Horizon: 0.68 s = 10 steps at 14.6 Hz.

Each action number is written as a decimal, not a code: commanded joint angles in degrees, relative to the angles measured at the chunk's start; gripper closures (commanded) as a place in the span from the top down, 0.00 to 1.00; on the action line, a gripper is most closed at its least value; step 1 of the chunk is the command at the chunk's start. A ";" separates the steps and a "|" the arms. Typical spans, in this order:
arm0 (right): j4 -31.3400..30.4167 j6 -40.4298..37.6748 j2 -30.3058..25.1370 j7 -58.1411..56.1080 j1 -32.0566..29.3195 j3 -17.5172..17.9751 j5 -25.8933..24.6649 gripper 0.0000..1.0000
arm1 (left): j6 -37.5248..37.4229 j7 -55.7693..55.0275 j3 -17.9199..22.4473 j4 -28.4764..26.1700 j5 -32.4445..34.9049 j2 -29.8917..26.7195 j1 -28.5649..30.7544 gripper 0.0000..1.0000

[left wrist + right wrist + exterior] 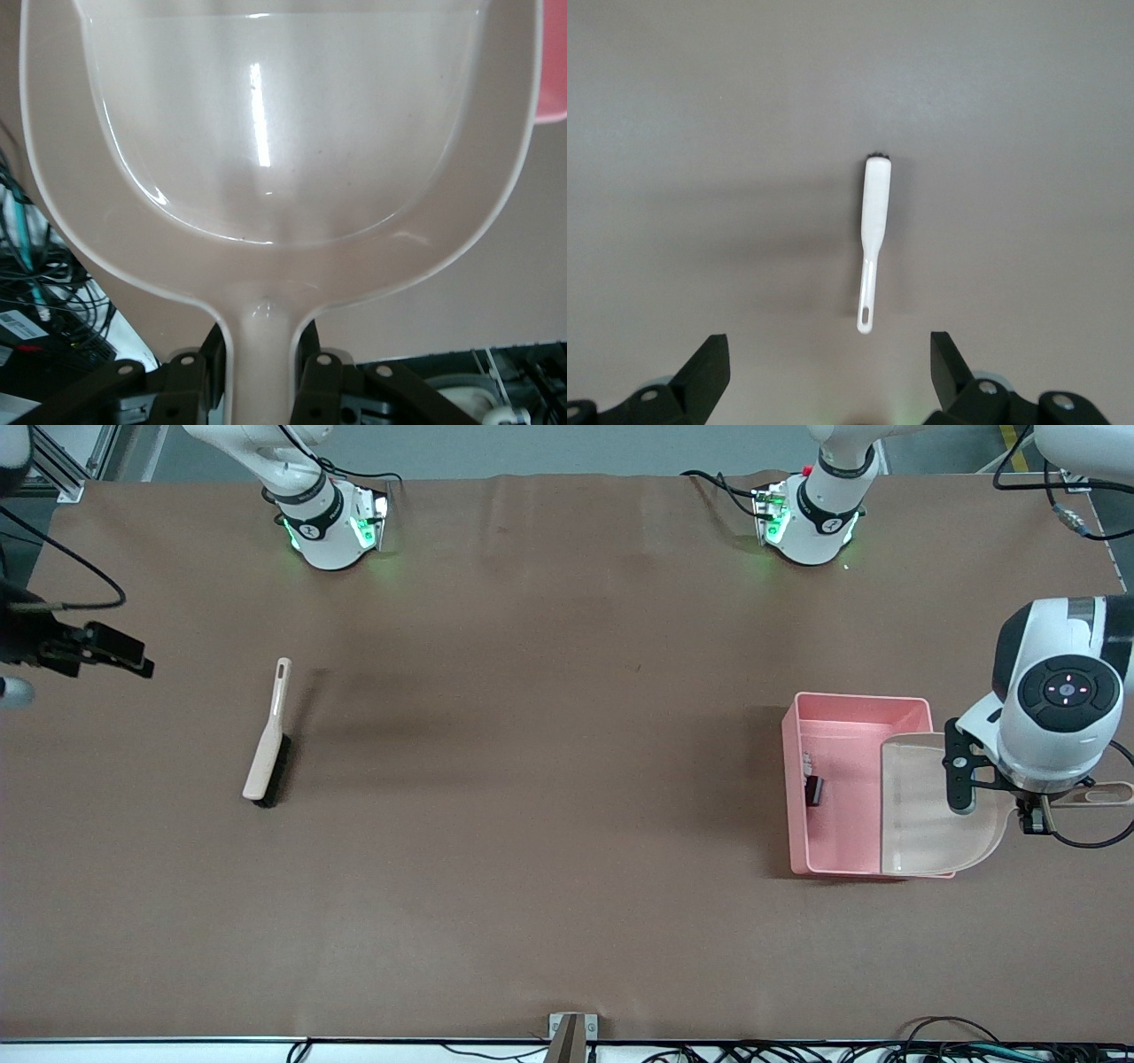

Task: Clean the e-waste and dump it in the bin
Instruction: 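Tilt the dustpan over the pink bin with the left gripper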

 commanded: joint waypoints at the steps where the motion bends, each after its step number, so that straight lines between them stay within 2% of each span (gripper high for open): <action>1: 5.97 -3.17 0.82 -0.29 1.20 -0.63 -1.14 1.00 | 0.01 -0.12 1.51 0.76 -6.77 -1.37 -1.88 0.01; 5: 5.63 -2.82 0.91 -0.12 1.38 -0.28 -1.14 1.00 | -0.08 -1.18 3.26 2.25 -22.59 -2.07 -5.30 0.01; 8: 5.63 -3.08 0.91 -0.64 1.20 -0.19 -4.20 1.00 | -0.08 -1.88 3.18 3.05 -29.54 -1.73 -8.20 0.01; 10: 5.72 -3.17 0.47 -6.32 -0.28 -0.71 -5.18 1.00 | 0.01 -2.85 3.27 2.79 -32.99 -0.15 -11.18 0.01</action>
